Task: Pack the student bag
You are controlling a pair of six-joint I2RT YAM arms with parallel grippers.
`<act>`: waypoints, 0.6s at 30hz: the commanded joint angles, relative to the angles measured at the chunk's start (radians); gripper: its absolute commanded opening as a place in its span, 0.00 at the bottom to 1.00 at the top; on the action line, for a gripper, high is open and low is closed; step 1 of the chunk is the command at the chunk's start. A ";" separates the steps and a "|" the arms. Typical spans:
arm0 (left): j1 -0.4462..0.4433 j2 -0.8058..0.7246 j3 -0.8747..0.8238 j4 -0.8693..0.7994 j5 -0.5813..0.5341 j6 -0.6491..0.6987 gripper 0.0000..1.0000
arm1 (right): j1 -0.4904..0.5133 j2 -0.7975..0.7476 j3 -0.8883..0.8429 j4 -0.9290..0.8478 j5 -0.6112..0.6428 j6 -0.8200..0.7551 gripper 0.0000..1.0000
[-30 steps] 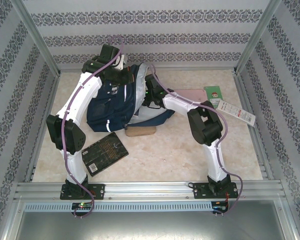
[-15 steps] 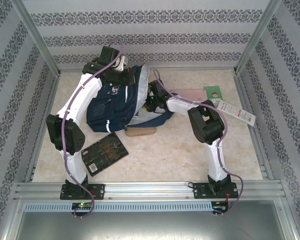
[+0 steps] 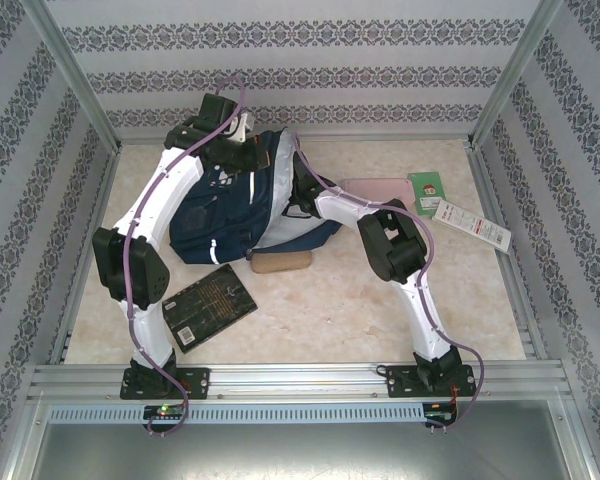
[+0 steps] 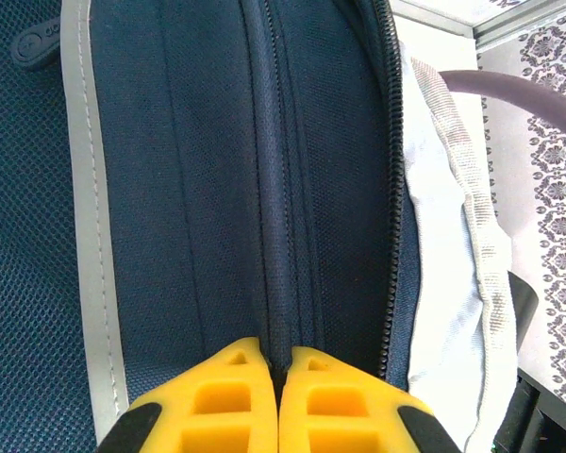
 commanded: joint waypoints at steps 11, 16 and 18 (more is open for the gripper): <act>0.014 0.004 -0.039 0.055 -0.142 0.048 0.00 | -0.104 -0.298 -0.366 0.005 0.120 -0.103 0.55; 0.017 0.067 -0.005 0.058 -0.139 0.041 0.20 | -0.133 -0.440 -0.476 -0.035 0.146 -0.169 0.54; 0.018 0.078 0.002 0.052 -0.142 0.036 0.30 | -0.129 -0.485 -0.501 -0.066 0.154 -0.208 0.53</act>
